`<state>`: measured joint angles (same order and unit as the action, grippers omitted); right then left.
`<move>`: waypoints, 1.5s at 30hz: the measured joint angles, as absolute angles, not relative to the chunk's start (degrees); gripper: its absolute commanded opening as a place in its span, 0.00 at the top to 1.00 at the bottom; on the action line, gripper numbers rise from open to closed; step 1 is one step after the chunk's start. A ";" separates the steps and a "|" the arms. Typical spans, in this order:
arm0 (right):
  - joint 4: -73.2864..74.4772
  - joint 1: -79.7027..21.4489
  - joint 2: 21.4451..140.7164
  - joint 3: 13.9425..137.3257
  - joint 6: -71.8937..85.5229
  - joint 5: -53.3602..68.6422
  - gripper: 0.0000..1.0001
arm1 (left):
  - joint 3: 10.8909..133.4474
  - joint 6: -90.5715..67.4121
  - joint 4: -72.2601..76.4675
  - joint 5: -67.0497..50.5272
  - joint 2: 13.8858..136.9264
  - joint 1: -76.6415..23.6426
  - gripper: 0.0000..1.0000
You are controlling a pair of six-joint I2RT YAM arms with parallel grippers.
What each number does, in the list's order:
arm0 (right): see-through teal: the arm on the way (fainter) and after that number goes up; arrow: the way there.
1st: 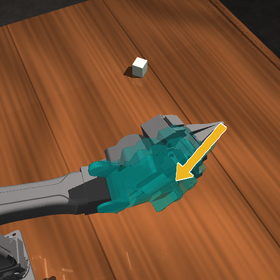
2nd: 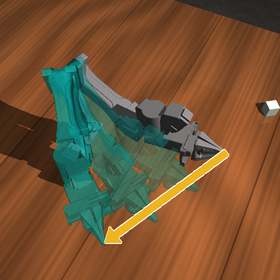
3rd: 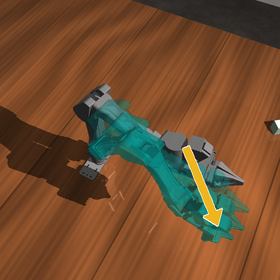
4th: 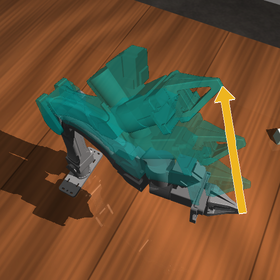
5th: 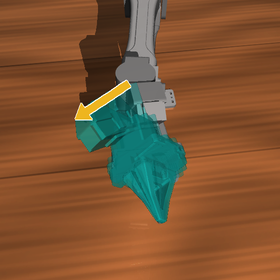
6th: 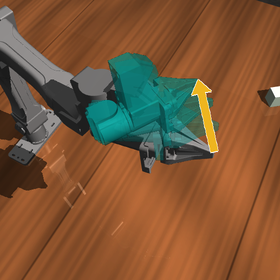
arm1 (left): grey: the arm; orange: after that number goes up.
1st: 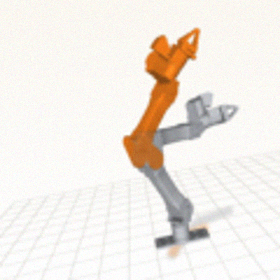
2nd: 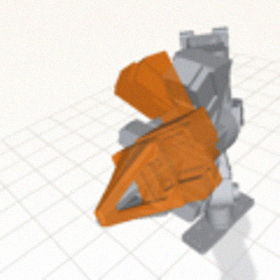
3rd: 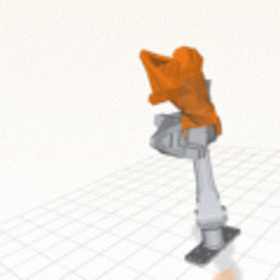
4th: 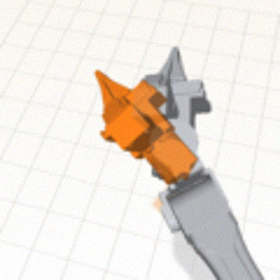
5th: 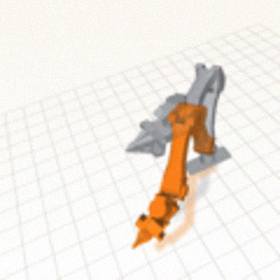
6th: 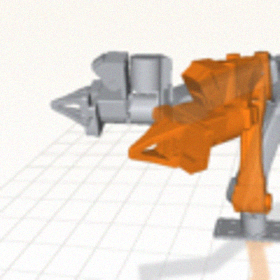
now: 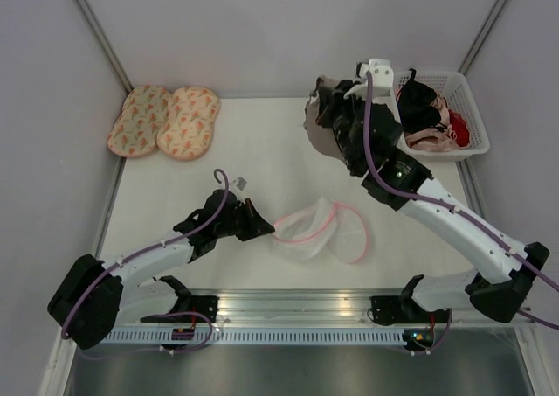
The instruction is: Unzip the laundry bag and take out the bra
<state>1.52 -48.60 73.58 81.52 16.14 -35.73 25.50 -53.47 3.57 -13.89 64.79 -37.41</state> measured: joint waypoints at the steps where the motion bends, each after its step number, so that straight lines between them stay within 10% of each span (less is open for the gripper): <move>1: 1.61 -47.55 75.09 83.96 15.70 -36.69 1.00 | 25.34 -53.47 3.53 -14.04 64.38 -37.41 0.98; 22: 10.59 3.18 106.24 117.14 22.79 -38.17 1.00 | 24.77 -53.43 -1.48 -16.56 59.96 -37.41 0.98; 37: 14.74 11.09 138.04 128.79 25.32 -27.94 1.00 | 27.16 -53.47 -6.61 -15.05 56.47 -37.41 0.98; 38: 15.33 11.09 139.04 128.88 25.32 -26.85 0.97 | 27.16 -53.47 -6.81 -14.83 55.79 -37.41 0.98; 42: 16.40 10.74 139.90 129.60 25.47 -20.58 0.05 | 27.16 -53.47 -7.27 -13.78 54.57 -37.41 0.98; 45: 15.92 10.33 138.58 130.21 24.40 -17.17 0.02 | 27.16 -53.47 -7.35 -13.56 54.48 -37.41 0.98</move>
<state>15.92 10.33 138.58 130.21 24.40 -17.17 27.16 -53.47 -7.35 -13.56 54.48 -37.41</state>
